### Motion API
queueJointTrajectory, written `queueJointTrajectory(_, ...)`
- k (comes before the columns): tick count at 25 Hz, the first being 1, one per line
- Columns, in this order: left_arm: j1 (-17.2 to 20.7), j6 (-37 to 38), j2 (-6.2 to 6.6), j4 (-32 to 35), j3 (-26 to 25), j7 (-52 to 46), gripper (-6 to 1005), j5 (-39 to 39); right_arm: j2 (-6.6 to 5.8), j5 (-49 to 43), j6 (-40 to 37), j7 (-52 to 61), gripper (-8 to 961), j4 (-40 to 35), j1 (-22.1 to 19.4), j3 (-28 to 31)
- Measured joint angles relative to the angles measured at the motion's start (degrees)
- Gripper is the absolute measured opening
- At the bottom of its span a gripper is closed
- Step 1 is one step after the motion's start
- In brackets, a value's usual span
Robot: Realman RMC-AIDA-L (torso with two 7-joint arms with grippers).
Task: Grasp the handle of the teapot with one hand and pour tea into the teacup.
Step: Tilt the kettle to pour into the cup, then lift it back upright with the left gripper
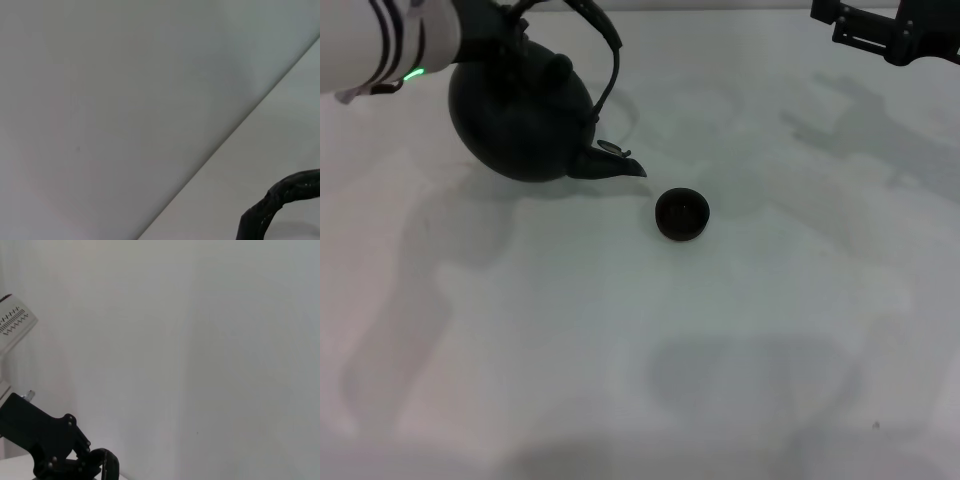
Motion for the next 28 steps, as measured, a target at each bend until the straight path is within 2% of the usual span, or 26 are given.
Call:
queueJointTrajectory(9, -2.0, -1.2, 0.00, -0.1, 2.1, -1.0, 95, 1.0, 0.00, 0.3, -0.3, 0.0, 844, 0.1, 0.1, 0.1)
queueJointTrajectory(14, -2.6, -1.5, 0.00, -0.1, 5.5, -3.6, 95, 4.5, 0.00, 0.3, -0.6, 0.0, 844, 0.3, 0.1, 0.2)
queueJointTrajectory(28, -4.4, -2.5, -0.09, -0.3, 10.0, -7.9, 94, 10.7, 0.00, 0.3, -0.4, -0.1, 844, 1.4, 0.1, 0.2)
